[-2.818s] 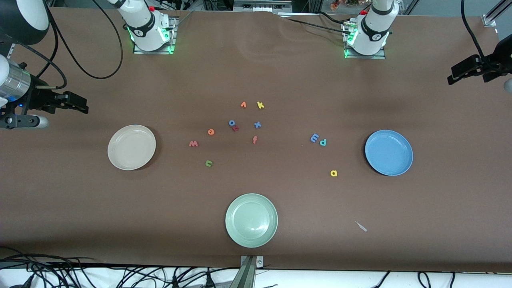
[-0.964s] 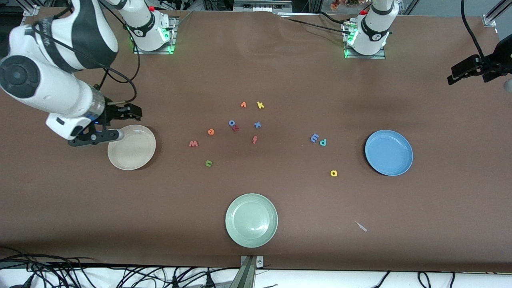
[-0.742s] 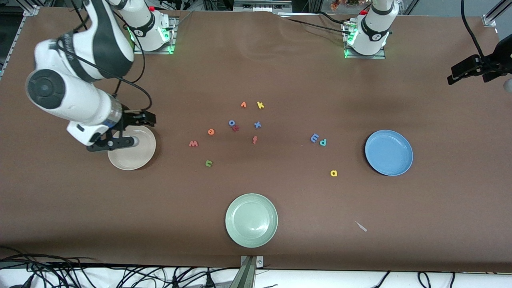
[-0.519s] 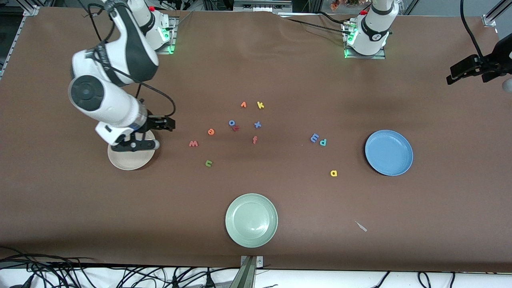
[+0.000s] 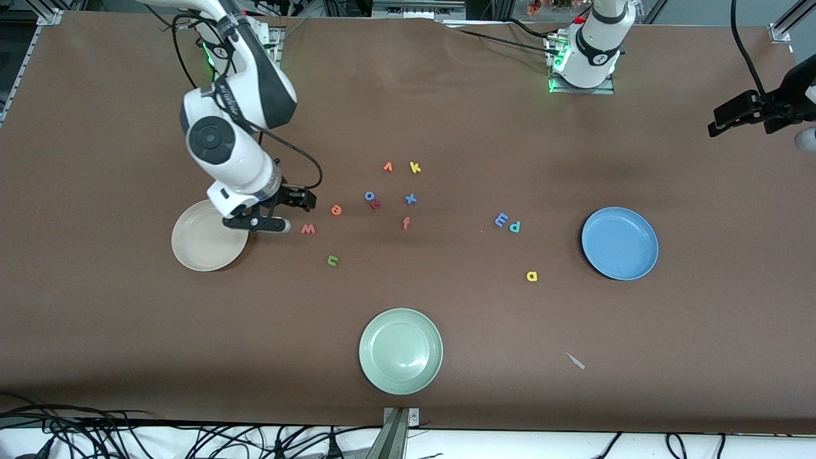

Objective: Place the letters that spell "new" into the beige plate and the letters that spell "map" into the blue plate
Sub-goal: 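Move the right gripper past the white plate toward the letters, then lower the right gripper to the orange e while the left reaches D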

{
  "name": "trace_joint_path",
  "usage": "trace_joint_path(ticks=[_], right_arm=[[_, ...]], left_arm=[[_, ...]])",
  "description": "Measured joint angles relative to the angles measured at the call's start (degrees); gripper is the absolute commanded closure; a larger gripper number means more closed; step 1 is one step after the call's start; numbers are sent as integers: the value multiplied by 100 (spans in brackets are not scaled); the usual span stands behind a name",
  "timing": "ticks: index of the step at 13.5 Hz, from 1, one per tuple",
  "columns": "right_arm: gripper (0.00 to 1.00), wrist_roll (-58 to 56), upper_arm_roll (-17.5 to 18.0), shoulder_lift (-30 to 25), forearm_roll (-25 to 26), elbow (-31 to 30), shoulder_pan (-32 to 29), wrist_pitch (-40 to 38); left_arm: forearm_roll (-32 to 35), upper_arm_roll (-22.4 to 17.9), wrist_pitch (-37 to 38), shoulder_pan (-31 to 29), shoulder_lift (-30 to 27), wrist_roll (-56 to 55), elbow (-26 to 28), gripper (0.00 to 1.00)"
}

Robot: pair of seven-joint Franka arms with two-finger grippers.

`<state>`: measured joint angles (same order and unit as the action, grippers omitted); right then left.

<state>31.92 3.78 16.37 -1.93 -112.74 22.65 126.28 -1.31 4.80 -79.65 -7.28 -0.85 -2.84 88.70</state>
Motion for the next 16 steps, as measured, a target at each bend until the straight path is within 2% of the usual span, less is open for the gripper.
trace_joint_path(ticks=[2, 8, 11, 16], right_arm=[[0, 399, 1, 42, 0, -170, 184, 234], [0, 1107, 1, 472, 0, -240, 421, 738], [0, 1296, 14, 667, 0, -246, 514, 843], [0, 1324, 72, 1122, -2, -254, 528, 1289]], left_arm=[[-8, 6, -80, 9, 143, 5, 0, 0], [-78, 47, -1215, 367, 964, 3, 84, 0], [-78, 54, -1440, 612, 1362, 3, 507, 0], [-82, 60, -2560, 1006, 1606, -8, 1078, 0]])
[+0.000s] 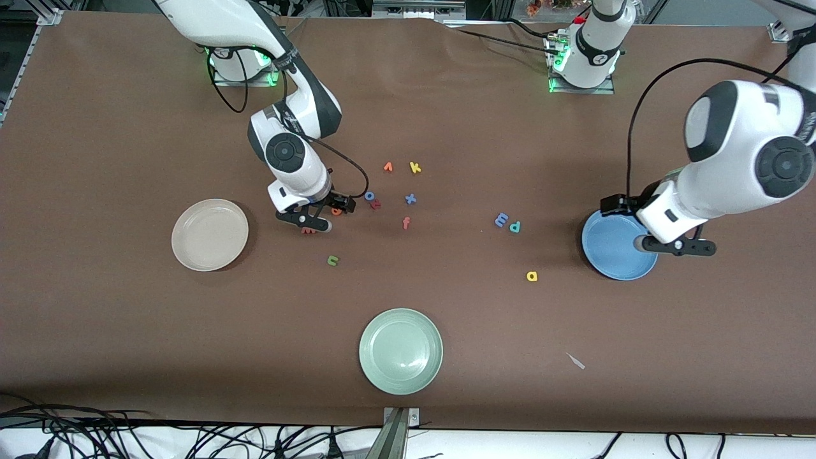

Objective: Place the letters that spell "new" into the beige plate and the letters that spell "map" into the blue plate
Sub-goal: 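Lower the right gripper to the orange e while the left reaches D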

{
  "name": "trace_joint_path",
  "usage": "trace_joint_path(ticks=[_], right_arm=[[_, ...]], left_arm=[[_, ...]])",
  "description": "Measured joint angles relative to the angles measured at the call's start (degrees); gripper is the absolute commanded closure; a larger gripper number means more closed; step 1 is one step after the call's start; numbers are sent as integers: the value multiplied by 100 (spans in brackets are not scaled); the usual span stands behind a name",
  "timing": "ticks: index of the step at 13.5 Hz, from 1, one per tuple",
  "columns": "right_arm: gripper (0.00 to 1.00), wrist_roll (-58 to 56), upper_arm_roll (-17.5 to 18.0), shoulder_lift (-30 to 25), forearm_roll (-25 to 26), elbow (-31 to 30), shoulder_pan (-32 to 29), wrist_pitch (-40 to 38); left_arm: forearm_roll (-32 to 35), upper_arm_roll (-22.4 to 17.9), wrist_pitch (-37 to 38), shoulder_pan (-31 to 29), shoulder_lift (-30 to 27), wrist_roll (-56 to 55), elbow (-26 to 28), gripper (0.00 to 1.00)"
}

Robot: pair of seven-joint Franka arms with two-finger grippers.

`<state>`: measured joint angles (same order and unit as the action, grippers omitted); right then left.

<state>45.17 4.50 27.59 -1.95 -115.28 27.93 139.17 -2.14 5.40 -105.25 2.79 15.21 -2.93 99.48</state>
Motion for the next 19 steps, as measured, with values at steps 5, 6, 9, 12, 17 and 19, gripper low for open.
trace_joint_path(ticks=[5, 6, 9, 12, 17, 19], right_arm=[[3, 202, 79, 223, -25, -58, 1, 385], [5, 239, 121, 249, -25, -104, 5, 490], [13, 266, 146, 298, -27, -191, 6, 629], [25, 270, 144, 300, -30, -198, 3, 632], [35, 272, 135, 302, -33, -202, -10, 638], [42, 272, 127, 302, -33, -202, -14, 642]], left_arm=[[-371, 4, -2019, 581, 507, -135, 889, 0], [-373, 4, -2305, 684, 632, -154, 1017, 0], [-374, 3, -2982, 940, 993, -396, 1140, 0], [-374, -41, -3629, 975, 1310, -489, 1119, 0], [-374, -433, -3839, 1139, 1907, -480, 622, 0], [-374, -602, -3993, 1398, 2149, -492, 449, 0]])
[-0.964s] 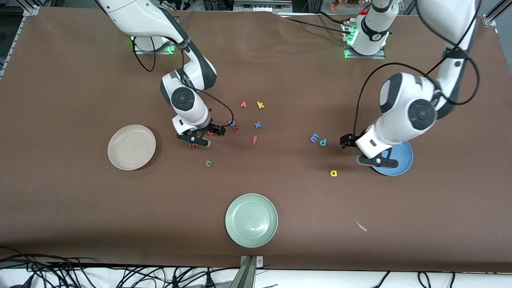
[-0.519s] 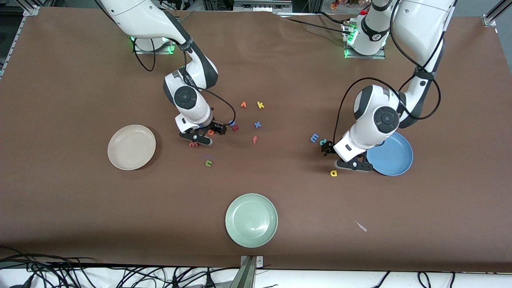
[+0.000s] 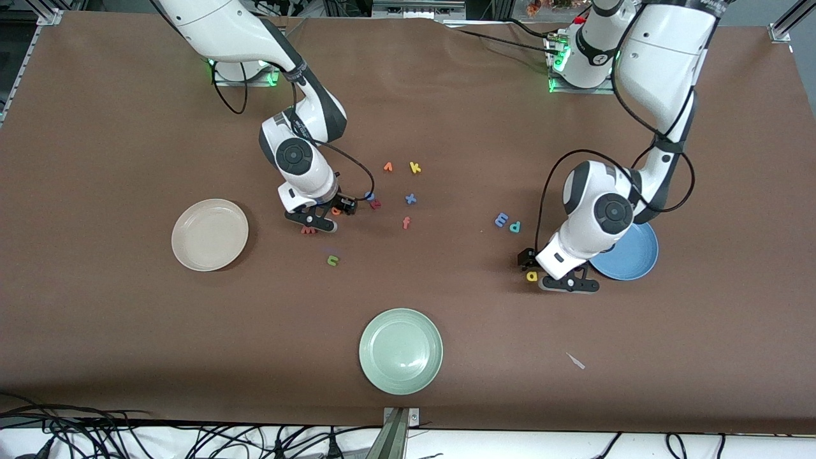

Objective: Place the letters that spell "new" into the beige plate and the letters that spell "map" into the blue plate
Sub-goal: 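Lower the right gripper to the orange e while the left reaches D, then grasp the orange e with the right gripper while the left grasps D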

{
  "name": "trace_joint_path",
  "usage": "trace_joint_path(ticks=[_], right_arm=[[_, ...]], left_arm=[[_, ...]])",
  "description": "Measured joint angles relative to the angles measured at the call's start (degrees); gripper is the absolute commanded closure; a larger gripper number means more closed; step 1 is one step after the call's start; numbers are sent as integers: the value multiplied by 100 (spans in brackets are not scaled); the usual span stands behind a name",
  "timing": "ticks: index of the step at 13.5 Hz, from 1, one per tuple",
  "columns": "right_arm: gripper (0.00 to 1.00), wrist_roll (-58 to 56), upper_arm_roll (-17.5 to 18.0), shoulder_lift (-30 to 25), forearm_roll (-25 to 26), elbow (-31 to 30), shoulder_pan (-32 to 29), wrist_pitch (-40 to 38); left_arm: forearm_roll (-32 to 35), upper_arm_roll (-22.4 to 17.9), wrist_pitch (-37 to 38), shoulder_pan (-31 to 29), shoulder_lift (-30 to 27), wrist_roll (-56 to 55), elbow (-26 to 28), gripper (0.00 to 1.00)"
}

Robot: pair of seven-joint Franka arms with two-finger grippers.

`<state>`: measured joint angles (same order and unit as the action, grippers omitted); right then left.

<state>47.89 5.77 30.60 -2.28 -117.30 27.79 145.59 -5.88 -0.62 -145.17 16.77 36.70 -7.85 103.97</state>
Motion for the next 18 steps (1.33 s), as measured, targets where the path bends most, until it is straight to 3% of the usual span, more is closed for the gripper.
trace_joint_path(ticks=[1, 4, 7, 10, 11, 13, 16, 18], right_arm=[[45, 0, -1, 0, 0, 0, -1, 1], [51, 0, -6, -12, 0, 0, -5, 1], [61, 0, -9, -17, 0, 0, -6, -2], [69, 0, -12, -30, 0, 0, -9, -5], [70, 0, -12, -30, 0, 0, -8, -5], [73, 0, -14, -33, 0, 0, -9, -7], [76, 1, -14, -37, -1, 0, -9, -15], [80, 1, -14, -38, -2, 0, -9, -16]], left_arm=[[0, -76, -65, 114, 109, -11, -70, 1], [0, -156, -116, 197, 285, -18, -196, 15], [0, -191, -120, 197, 312, -16, -215, 19], [0, -192, -321, 209, 405, -16, -217, 34], [0, -201, -342, 210, 412, -13, -220, 48], [0, -208, -343, 211, 412, -8, -232, 56], [0, -210, -344, 222, 412, -4, -269, 66], [0, -211, -344, 226, 411, -1, -274, 66]])
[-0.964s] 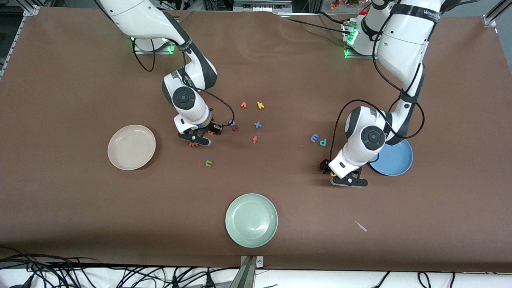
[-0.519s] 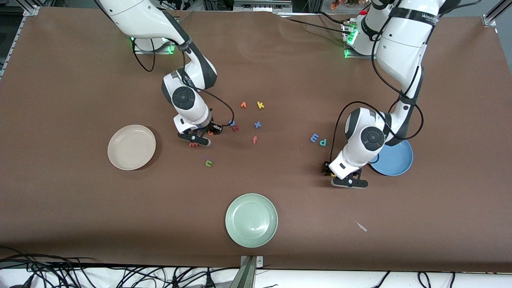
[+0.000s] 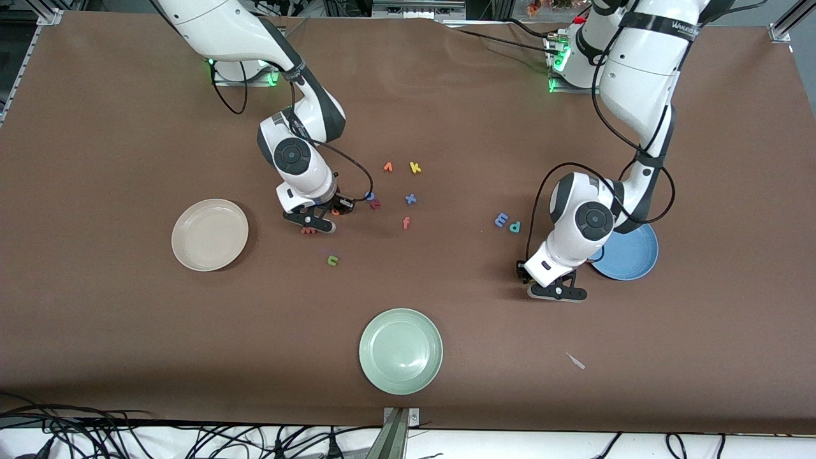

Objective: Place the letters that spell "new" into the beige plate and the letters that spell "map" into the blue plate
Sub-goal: 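Grasp the orange e with the right gripper while the left grasps D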

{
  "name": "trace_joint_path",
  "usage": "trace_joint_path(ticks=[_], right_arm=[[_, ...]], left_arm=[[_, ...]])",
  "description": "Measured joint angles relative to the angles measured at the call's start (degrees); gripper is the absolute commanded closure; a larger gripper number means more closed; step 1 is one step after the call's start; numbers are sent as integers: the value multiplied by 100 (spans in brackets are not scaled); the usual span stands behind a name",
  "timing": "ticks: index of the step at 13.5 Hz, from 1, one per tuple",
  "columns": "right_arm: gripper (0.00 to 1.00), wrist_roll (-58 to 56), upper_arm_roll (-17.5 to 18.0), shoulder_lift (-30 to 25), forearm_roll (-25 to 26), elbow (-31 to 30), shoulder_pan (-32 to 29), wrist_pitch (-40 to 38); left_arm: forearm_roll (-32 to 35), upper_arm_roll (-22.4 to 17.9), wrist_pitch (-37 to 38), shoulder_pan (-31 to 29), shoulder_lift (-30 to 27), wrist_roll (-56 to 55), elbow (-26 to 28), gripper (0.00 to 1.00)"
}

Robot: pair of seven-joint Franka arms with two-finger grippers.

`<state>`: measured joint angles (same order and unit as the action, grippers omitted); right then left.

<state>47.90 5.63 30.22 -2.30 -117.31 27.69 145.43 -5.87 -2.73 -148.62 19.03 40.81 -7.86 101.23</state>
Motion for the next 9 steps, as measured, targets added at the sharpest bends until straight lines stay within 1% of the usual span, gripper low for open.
trace_joint_path(ticks=[1, 3, 4, 6, 9], right_arm=[[80, -1, 0, -1, 0, 2, 0, -4], [81, -7, -5, 0, 0, 49, 0, -70], [83, -7, -20, 0, 0, 121, 0, -186], [83, -67, -84, -2, 0, 371, -1, -609], [83, -436, -297, -35, 0, 725, -7, -1259]], left_arm=[[0, 0, 0, 2, -2, 1, -5, 69], [0, 0, 0, 4, -5, 1, -8, 69], [0, 0, 0, 5, -17, 1, -11, 69], [0, -8, 0, 4, -18, 1, -16, 69], [0, -34, -2, 2, -28, 1, -35, 69]])
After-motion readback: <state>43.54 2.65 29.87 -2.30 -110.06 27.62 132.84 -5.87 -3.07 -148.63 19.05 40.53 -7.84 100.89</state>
